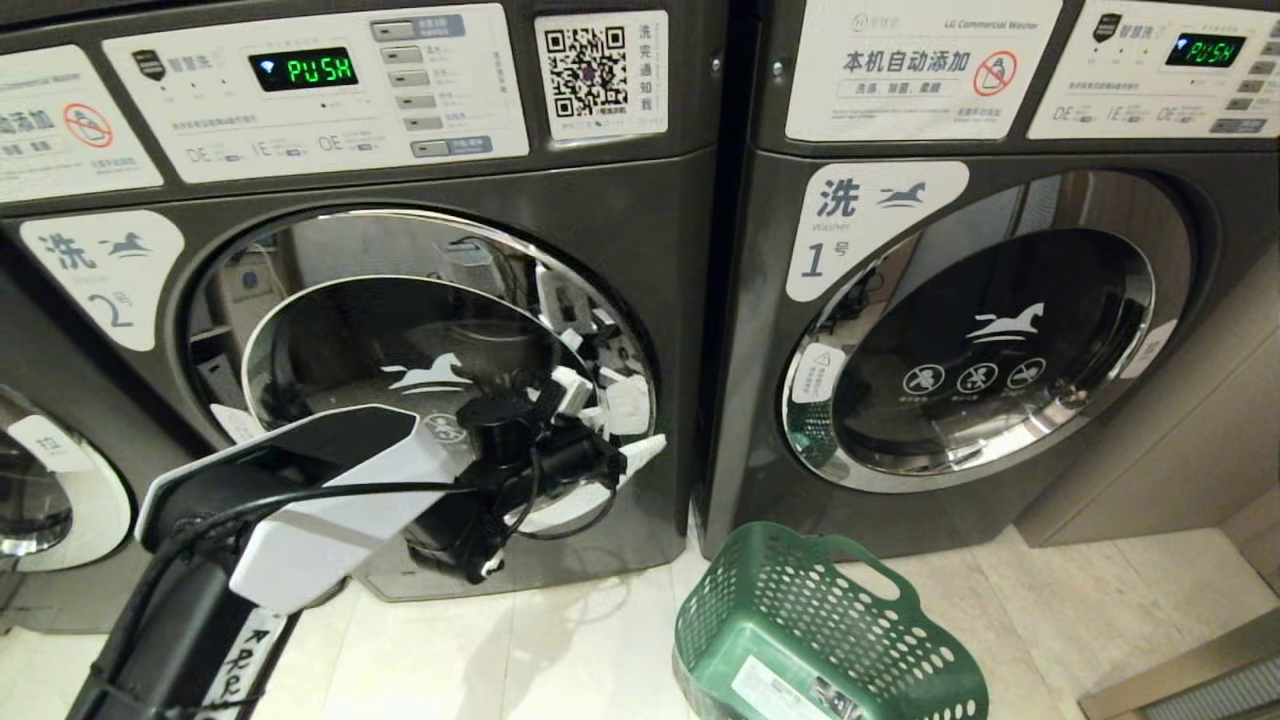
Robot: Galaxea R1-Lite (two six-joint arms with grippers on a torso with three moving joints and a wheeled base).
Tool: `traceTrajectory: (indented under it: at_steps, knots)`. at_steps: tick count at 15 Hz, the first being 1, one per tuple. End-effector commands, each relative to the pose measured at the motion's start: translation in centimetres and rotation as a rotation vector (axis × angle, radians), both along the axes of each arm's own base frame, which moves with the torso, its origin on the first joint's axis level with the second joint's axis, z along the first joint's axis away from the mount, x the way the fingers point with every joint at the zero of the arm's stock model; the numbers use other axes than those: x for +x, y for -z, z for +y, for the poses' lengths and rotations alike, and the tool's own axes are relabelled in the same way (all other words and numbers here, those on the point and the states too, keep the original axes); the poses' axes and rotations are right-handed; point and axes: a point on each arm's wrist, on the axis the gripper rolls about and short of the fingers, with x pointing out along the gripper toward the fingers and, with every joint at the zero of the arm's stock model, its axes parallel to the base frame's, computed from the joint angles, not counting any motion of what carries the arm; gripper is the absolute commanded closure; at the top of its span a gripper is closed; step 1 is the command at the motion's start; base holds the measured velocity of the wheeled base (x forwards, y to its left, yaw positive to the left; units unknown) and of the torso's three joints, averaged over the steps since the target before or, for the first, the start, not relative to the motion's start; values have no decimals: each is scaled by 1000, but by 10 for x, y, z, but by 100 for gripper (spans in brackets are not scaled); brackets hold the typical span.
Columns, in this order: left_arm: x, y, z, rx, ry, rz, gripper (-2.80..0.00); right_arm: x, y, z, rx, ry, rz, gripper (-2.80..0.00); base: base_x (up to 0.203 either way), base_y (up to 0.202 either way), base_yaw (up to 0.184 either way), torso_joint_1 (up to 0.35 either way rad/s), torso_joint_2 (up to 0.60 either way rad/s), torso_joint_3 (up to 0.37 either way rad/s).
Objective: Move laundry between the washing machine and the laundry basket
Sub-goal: Open the lid of the washing machine
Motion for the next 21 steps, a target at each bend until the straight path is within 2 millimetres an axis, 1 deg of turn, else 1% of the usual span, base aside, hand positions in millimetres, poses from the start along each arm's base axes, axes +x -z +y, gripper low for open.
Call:
traceTrajectory:
  at_steps: [1, 3, 6, 9, 10, 13, 16, 18, 20, 21]
  knots:
    - [-2, -4, -2, -7, 2, -13, -280, 0, 0, 0, 0, 0, -1, 0, 0, 0, 0, 0, 0, 0]
    - [-6, -2, 0, 5, -7, -7, -280, 0, 0, 0, 0, -1, -1, 0, 0, 0, 0, 0, 0, 0]
    - [-10, 3, 12, 23, -104, 39, -280, 0, 0, 0, 0, 0, -1, 0, 0, 0, 0, 0, 0, 0]
    - [-3, -1, 37, 27, -253, 48, -280, 0, 0, 0, 0, 0, -1, 0, 0, 0, 0, 0, 0, 0]
    - [-3, -6, 45, 27, -299, 52, -280, 0, 0, 0, 0, -1, -1, 0, 0, 0, 0, 0, 0, 0]
    - [-3, -11, 74, 25, -395, 80, -280, 0, 0, 0, 0, -1, -1, 0, 0, 0, 0, 0, 0, 0]
    - [-8, -13, 98, 4, -479, 125, -280, 0, 0, 0, 0, -1, -1, 0, 0, 0, 0, 0, 0, 0]
    - [-10, -25, 109, -17, -518, 102, -280, 0, 0, 0, 0, -1, -1, 0, 0, 0, 0, 0, 0, 0]
    - [-21, -45, 125, -41, -557, 63, -280, 0, 0, 0, 0, -1, -1, 0, 0, 0, 0, 0, 0, 0]
    - [-30, -60, 133, -53, -572, 37, -280, 0, 0, 0, 0, -1, -1, 0, 0, 0, 0, 0, 0, 0]
